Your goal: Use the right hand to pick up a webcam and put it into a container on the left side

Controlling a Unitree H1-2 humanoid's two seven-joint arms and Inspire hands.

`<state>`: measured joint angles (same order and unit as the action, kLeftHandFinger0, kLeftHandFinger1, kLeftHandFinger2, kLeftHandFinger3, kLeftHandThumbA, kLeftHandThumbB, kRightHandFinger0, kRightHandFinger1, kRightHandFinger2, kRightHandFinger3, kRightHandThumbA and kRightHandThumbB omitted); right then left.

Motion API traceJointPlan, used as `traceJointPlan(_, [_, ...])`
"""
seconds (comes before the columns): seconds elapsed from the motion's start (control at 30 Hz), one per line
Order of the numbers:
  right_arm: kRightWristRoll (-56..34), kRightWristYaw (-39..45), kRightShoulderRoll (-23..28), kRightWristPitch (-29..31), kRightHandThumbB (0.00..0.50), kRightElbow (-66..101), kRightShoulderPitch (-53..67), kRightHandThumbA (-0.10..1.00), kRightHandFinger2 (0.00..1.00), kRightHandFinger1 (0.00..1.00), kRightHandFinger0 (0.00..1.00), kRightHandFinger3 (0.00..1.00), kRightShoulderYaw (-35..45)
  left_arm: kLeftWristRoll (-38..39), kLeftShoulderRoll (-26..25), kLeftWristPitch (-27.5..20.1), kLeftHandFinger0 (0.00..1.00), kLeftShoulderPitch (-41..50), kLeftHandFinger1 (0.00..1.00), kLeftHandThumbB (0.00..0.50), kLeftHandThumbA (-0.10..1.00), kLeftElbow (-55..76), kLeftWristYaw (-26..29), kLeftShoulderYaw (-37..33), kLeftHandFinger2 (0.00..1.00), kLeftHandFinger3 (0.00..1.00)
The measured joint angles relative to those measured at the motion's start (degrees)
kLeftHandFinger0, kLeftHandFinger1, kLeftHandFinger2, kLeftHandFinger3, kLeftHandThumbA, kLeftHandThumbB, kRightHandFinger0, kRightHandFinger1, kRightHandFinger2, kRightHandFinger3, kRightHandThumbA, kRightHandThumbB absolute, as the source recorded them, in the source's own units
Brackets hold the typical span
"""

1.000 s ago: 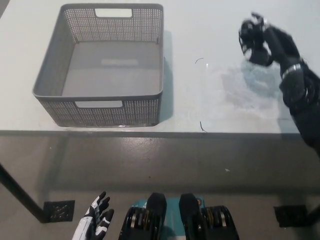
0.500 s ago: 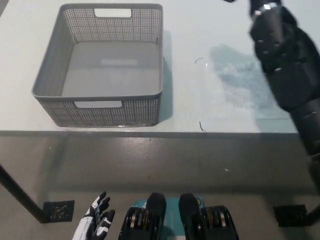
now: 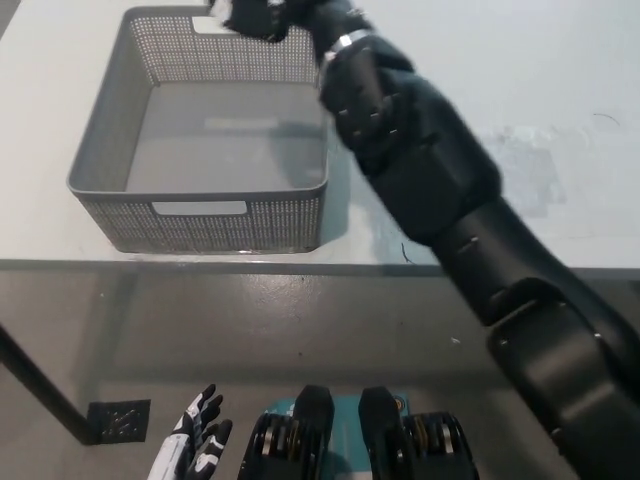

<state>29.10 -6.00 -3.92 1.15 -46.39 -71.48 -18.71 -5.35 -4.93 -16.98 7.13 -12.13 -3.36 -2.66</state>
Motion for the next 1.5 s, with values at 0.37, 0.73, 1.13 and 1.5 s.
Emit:
traceJointPlan(0.37, [0.8, -1.4, -2.8, 1.3, 0.208, -11.0, 0.8, -0.10, 0.83, 0.47, 0.05, 0.86, -2.6, -0.4, -0.1, 0.0, 1.00, 0.0, 1.00, 0.036, 0.80, 0.1, 0.0, -0.4, 1.00, 1.00])
traceJointPlan(0.73, [1.1, 1.3, -2.7, 1.9, 0.262, -16.0, 5.3, 0.62, 1.00, 0.99, 0.88, 1.00, -5.8, -0.5, -0.1, 0.1, 1.00, -0.2, 1.00, 0.043, 0.78, 0.2, 0.0, -0.4, 1.00, 1.00])
traceJointPlan(1.13, [-1.1, 14.1, 0.0, -1.1, 0.358, -11.7, 5.4, 1.00, 1.00, 1.00, 1.00, 1.00, -5.7, -0.7, -0.1, 0.2, 1.00, -0.4, 1.00, 0.041, 0.72, 0.4, 0.0, -0.7, 1.00, 1.00])
traceJointPlan(1.5, [-4.7, 17.0, -1.6, -1.7, 0.382, -10.8, 5.1, 1.00, 1.00, 1.00, 1.00, 1.00, -1.2, -0.8, -1.2, 0.3, 1.00, 2.9, 1.00, 0.022, 0.63, 3.0, 0.0, 0.7, 1.00, 1.00])
